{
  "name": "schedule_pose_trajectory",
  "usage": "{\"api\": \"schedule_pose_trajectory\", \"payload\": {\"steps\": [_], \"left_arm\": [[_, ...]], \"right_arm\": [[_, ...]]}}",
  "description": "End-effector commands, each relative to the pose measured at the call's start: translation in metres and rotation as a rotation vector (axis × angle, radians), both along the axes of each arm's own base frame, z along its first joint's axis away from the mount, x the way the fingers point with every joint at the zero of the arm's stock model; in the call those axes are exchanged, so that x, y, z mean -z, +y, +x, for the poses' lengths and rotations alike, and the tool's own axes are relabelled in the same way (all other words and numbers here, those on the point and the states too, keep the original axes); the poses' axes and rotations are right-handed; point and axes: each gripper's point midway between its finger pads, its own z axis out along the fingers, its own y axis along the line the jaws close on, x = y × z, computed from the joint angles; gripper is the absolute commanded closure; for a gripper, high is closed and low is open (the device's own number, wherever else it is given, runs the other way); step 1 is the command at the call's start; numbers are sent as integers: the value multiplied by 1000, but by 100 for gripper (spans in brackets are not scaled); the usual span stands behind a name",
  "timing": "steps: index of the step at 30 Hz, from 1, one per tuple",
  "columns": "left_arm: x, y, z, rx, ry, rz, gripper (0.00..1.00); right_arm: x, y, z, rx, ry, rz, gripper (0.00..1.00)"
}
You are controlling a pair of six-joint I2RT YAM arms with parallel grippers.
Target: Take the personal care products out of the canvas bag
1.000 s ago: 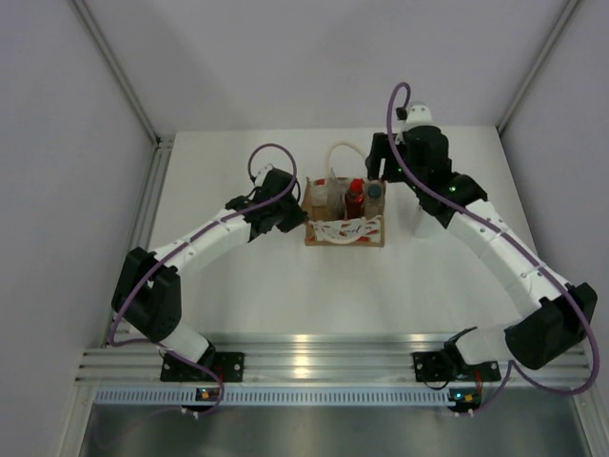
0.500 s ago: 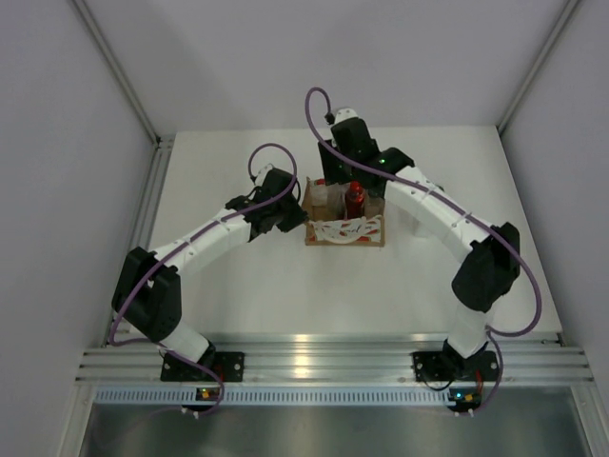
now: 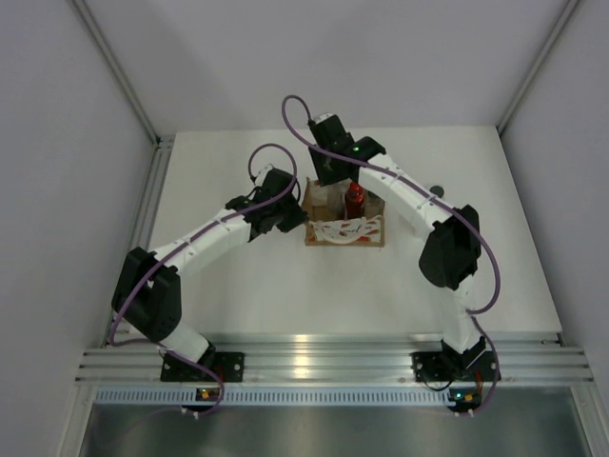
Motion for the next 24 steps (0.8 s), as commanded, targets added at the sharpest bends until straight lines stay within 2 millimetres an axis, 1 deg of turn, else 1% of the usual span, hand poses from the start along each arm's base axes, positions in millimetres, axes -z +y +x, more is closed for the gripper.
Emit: {"api": "schedule_pose_trajectory", "payload": {"steps": [1,4,8,9,11,18,24], "left_arm": [[0,14,-3,-21,-7,44,100],[0,16,-4,-23,-9,51,100],[1,14,-3,-20,-7,50,100],[2,14,-3,-20,-4,50,100],[2,14,-3,-19,-1,49,100],[-2,13,-3,-17,-12,43,100],[-3,16,-3,-25,-17,48,100]], "right_arm": [[3,-1,-13,-6,51,-40,65],[5,-6,-17,10,56,-52,65],[-5,-11,-21,19,38,-49,64],[-10,-12,-21,23,28,-44,64],[-11,-12,-22,19,27,-43,64],[19,-7,-19,8,88,-70,64],[37,-4,-19,9,125,-82,65]]}}
